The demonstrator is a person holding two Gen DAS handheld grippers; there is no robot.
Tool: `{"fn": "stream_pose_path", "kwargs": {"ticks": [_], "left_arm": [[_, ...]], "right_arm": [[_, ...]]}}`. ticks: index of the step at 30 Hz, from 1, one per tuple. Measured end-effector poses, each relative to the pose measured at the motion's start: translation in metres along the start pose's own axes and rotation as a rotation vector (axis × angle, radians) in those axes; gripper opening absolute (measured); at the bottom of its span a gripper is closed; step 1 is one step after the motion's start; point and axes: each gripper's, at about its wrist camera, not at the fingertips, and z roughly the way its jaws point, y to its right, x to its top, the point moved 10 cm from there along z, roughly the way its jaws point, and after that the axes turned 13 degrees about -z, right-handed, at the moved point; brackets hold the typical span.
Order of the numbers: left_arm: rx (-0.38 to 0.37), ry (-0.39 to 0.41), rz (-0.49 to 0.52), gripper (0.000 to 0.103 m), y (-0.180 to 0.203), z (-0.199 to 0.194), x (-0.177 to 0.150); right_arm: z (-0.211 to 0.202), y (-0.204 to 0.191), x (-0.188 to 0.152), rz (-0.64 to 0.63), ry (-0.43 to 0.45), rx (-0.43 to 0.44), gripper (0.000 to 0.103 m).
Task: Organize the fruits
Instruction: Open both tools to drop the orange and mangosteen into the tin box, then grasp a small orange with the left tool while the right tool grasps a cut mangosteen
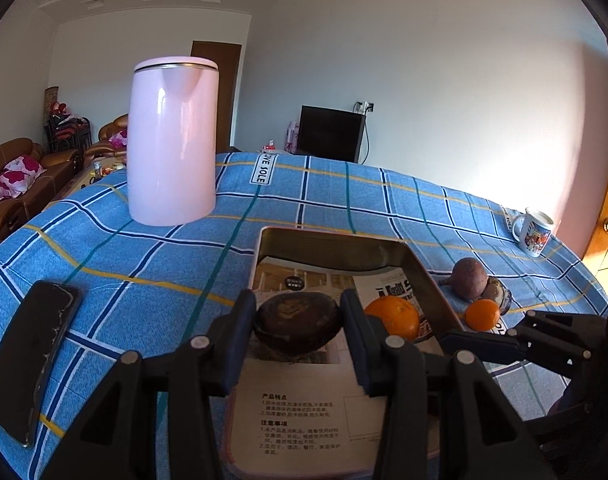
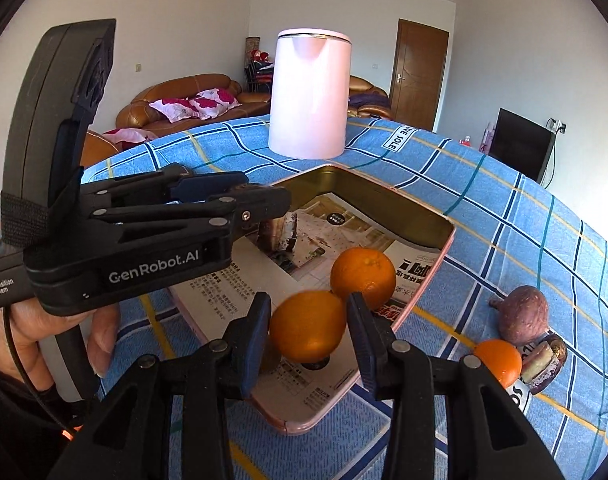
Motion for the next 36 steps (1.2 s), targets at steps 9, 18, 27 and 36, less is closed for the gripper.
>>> {"fn": "stream_pose_path", "kwargs": {"ticks": [9,18,27,36], "left_arm": [[-0.021,0.062,0.009,0.074,0.025,-0.014,0.014],[-0.046,0.032,0.053,0.077,0.056,0.008,0.011],[0.022,-0.009,0.015,0.085,0.024,0.040,0.030],[-0.031,0.020,0.042,0.085,0.051,0.024,0.031]], "right_arm": [[-0.053,0.074,-0.033,0.115,0.023,-0.161,0.051],[-0.058,0.156,-0.091,0.362,-0.100,-0.299,0.052],[-0.031,0.158,-0.097,0.445,-0.157,-0.229,0.052],[-0.025,0.163,-0.103,0.473,-0.168,-0.195,0.044]]}}
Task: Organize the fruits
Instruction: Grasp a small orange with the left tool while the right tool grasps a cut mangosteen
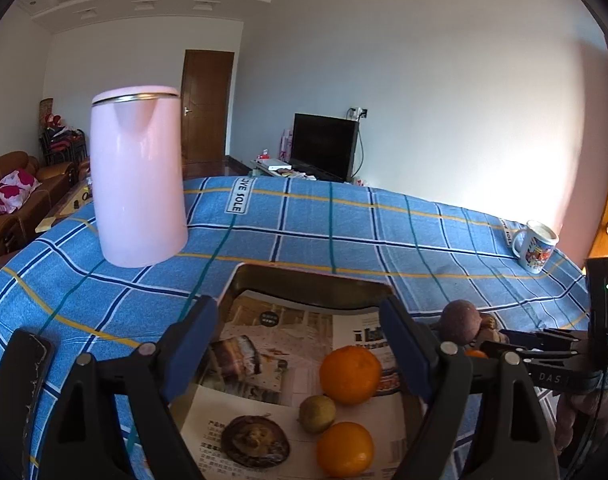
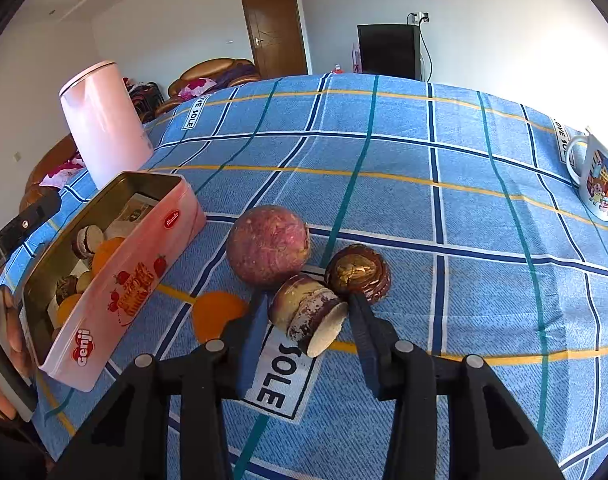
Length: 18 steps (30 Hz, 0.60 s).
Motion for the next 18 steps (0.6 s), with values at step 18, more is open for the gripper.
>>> {"fn": "stream_pose_path", "kwargs": {"ticks": [18], "left_arm": [[-0.115,-0.229,0.317,0.077,0.148,0.033,-0.086]], "right_arm": [[-0.056,0.050,-0.013,0.061,0.159,-0.124,0.044]]}}
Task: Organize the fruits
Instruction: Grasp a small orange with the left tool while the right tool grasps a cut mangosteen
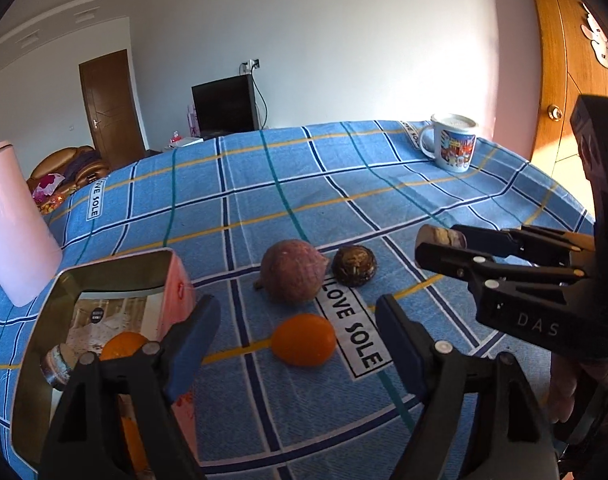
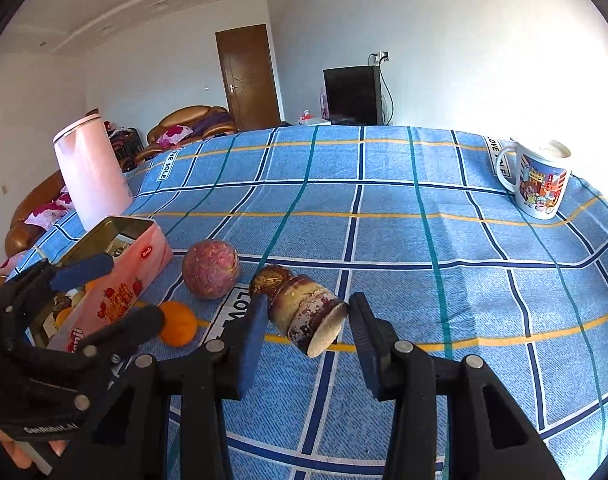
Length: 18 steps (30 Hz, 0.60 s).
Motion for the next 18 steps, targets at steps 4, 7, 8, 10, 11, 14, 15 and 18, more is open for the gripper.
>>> {"fn": "stream_pose_path", "kwargs": {"ticks": [4,7,8,10,11,14,15,18], "left_arm": [[-0.022,-0.091,-0.020,0.053,0.003,0.018,-0.009],[-0.028,-0.146,-0.028,0.051,0.004,0.028,-0.015],[-0.021,-0.152,-0.037,0.051,0.002,0.030,-0.015],[-0.026,-0.163,-0.053,0.051,0.000,0.033,-0.015],[-0.029,-0.170,-0.066,0.051,-0.002,0.034,-0.016],[-0.058,-0.152,-0.098,0.040,-0.005,0.030,-0.014],[-0.065,-0.143,-0.101,0.037,-0.005,0.028,-0.012],[-0.085,-0.110,-0.103,0.029,-0.005,0.021,-0.007]], "right_arm": [[-0.001,-0.001,0.001,0.002,0.012,0.006,0.044],[-0.002,-0.002,0.001,0.000,0.016,0.010,0.044],[-0.001,-0.003,0.000,0.000,0.016,0.014,0.044],[0.000,-0.003,0.000,-0.002,0.010,0.022,0.044],[0.000,-0.004,-0.001,-0.003,0.009,0.025,0.044],[0.000,-0.006,0.000,-0.006,0.012,0.032,0.044],[-0.001,-0.006,0.000,-0.008,0.017,0.036,0.044],[-0.006,-0.009,0.003,-0.020,0.045,0.045,0.044]]}}
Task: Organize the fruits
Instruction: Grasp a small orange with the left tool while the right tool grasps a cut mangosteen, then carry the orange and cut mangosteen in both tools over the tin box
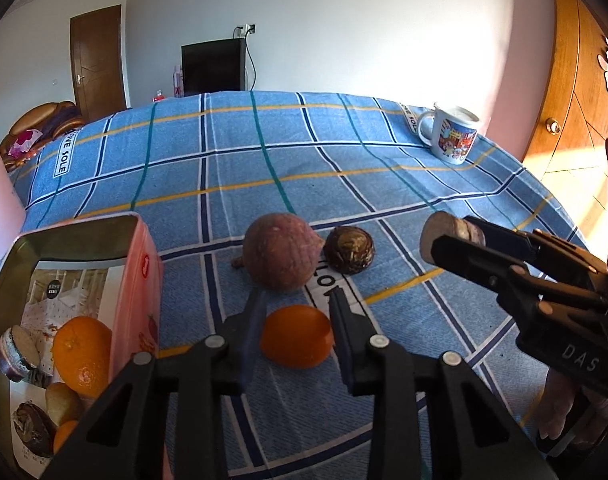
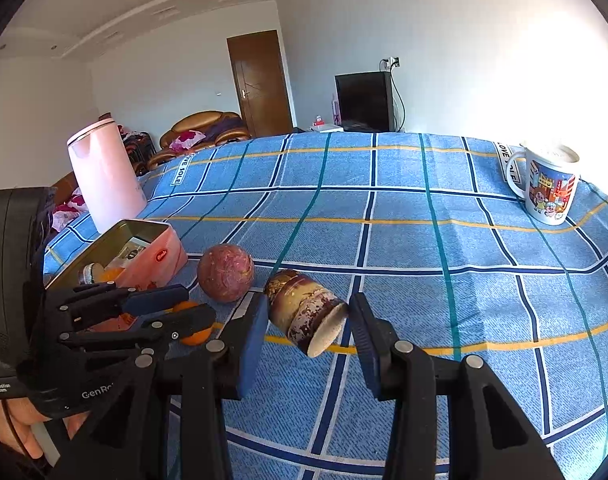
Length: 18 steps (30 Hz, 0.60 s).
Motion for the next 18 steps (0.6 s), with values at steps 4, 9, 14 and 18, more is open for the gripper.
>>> {"fn": "stream_pose_path", "kwargs": {"ticks": [4,9,14,18], "left_arm": [[0.021,0.008,0.034,0.027,0.004,-0.002,0.000],[0.046,0.000,0.012,0.057,-0.004,0.002,0.002],[0.051,-0.071,0.043,0.061,-0.001,0.015,-0.009],[0.056,-0.092,0.049,0.043,0.000,0.018,-0.013]], "right_arm": [[-0.007,-0.004,0.003,-0.021,0.035,-0.004,0.044],[-0.006,-0.004,0.003,-0.028,0.030,-0.009,0.044],[-0.006,-0.004,0.003,-0.028,0.032,-0.009,0.044],[-0.005,-0.003,0.003,-0.024,0.030,-0.005,0.044]]}}
